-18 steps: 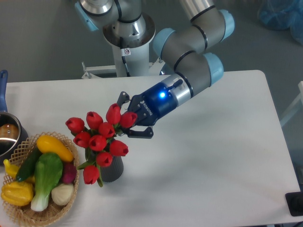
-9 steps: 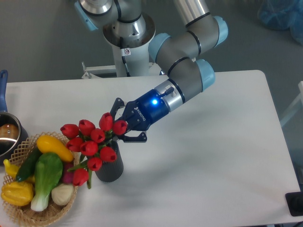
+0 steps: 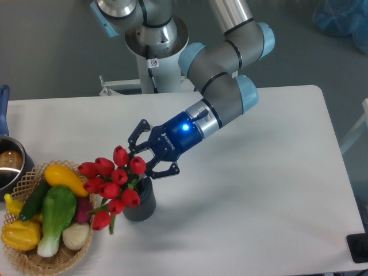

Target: Insert the flowers into the vase

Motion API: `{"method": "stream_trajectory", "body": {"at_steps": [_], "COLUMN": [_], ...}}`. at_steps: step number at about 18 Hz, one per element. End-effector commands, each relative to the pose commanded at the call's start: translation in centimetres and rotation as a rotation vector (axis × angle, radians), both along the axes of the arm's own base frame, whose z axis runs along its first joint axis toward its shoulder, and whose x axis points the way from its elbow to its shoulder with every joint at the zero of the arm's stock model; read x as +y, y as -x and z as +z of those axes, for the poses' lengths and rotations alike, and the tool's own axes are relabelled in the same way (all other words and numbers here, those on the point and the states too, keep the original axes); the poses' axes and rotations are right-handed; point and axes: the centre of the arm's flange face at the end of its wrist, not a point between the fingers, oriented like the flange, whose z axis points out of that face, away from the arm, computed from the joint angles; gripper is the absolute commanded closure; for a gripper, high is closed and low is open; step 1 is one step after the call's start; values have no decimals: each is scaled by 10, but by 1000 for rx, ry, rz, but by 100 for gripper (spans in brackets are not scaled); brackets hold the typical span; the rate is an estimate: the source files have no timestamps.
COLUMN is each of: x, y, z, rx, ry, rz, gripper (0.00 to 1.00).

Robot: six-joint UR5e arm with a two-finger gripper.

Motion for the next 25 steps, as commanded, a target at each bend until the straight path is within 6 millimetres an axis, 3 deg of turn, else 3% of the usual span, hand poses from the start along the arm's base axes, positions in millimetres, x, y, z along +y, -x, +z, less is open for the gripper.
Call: {"method": "stream_trajectory", "body": {"at_steps": [20, 25], "x": [-22, -27], "y": [32, 36], "z": [5, -4], "rx": [17, 50], "ry": [-8, 52], "rz": [62, 68], "gripper": [0, 0]}}
